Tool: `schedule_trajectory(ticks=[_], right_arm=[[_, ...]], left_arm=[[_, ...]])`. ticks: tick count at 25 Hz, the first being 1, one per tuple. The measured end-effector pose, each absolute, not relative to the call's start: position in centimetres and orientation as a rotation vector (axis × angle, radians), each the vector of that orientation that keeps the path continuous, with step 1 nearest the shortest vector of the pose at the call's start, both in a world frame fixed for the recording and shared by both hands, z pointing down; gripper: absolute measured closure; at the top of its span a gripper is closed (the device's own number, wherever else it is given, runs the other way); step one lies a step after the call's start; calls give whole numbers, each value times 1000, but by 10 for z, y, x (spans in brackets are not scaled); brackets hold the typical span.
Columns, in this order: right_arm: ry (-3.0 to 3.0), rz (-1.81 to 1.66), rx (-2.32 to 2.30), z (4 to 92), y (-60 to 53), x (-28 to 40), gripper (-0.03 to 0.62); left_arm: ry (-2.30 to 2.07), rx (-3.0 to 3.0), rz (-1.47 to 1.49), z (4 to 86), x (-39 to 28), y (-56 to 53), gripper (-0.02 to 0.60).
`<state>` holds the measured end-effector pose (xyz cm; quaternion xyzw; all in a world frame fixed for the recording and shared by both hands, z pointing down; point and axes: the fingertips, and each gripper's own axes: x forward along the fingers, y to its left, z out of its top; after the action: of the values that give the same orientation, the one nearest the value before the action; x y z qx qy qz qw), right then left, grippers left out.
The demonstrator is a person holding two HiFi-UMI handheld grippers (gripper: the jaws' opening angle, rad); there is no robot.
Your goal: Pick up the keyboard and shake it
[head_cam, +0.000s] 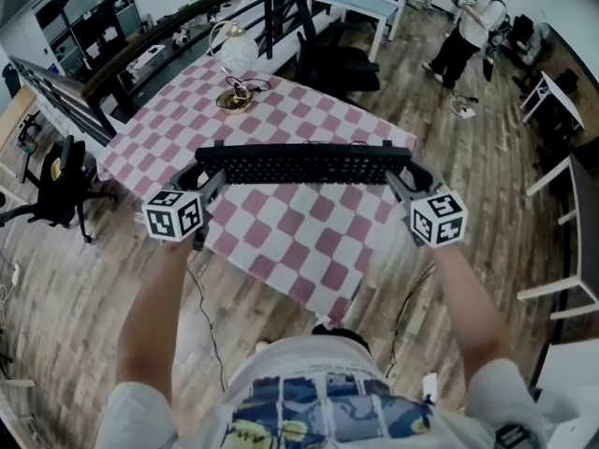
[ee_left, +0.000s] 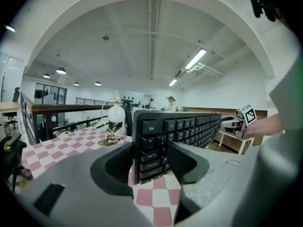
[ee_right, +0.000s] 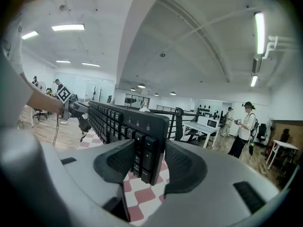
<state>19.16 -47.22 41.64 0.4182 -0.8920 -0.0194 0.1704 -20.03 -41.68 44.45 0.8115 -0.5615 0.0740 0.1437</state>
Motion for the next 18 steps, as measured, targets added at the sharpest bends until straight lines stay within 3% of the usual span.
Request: schedule_trajectory(ticks=[18], right_arm=[[-2554, -466, 1325, 306, -419, 174, 402]], left_arm=[[-1745, 2549, 63, 341, -219, -380, 361]])
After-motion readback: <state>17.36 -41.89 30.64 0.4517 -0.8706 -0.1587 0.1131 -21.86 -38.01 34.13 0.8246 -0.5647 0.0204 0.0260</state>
